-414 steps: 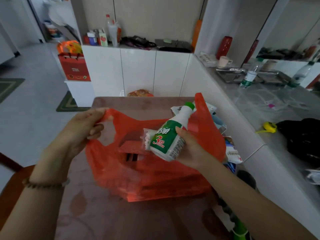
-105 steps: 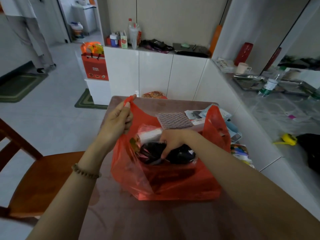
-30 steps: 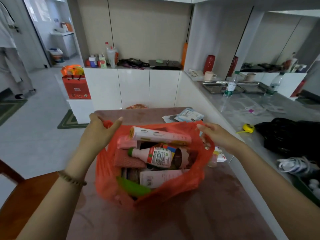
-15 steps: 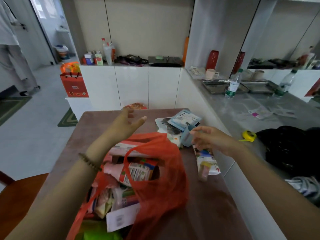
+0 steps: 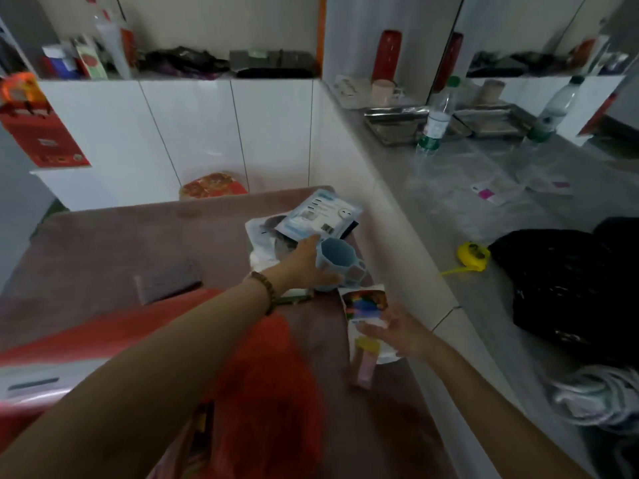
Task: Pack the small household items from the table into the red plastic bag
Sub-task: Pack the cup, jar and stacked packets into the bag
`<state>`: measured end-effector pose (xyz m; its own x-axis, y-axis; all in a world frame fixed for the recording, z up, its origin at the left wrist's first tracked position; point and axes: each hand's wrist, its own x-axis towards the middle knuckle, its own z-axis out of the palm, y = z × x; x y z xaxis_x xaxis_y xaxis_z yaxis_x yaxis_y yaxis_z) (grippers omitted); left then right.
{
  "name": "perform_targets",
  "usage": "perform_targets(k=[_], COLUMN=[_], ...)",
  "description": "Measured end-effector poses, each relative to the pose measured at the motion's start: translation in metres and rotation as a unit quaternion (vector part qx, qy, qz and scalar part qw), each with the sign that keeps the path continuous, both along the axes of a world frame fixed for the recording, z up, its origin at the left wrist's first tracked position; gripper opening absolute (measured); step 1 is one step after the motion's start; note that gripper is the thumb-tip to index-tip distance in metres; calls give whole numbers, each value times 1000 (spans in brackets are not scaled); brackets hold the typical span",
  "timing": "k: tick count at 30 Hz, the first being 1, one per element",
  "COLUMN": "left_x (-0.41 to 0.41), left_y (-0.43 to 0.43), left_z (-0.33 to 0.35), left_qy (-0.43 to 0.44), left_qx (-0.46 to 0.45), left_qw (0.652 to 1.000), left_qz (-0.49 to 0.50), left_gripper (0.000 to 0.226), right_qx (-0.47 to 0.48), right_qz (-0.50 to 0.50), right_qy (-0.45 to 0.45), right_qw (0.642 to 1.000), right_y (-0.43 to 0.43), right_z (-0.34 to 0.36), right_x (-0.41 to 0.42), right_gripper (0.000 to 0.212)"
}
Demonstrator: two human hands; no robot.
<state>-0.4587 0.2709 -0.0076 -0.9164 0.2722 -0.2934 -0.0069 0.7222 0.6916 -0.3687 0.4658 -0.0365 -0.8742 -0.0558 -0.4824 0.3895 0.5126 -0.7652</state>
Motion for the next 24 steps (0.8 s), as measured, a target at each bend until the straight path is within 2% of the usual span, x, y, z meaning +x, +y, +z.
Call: perform_targets(k=[3,6,7,10,12,15,18,21,24], left_x=[-23,-38,-41,-54,-56,-55,-46,-24,13], left_y=[12,21,24,26,25,22,17,9,-11], left_z=[-25,-43,-46,-60,-65,-59,-24,24,63], left_qy=[18,28,34,54,54,68,49,10,13], left_qx=[-36,-49,-50,-43,-35,0,103,164,199], left_qw=[998,998,998,998,998,997,991,985,979], left_qz=[-39,-33,-23,-8,-3,27,65,44,51], left_gripper=[108,108,106,98,93,85,79,69,59], right_qx=[11,93,90,-69,-153,-239,-311,-368,-416], right_qz=[6,32,32,-51,-90,-132,-183,-178,-127], right_qy=[-14,-37,-50,-83,-80,-25,40,102,120], right_qw=[1000,994,994,993,981,962,932,907,893], right_y=[-4,-10,-10,-8,0,12,17,12,-4], right_z=[-35,-55,-59,-50,-42,-24,2,35,75], right_x=[8,12,9,-3,-15,-27,-35,-33,-15], right_gripper=[28,46,46,30,38,49,48,51,50])
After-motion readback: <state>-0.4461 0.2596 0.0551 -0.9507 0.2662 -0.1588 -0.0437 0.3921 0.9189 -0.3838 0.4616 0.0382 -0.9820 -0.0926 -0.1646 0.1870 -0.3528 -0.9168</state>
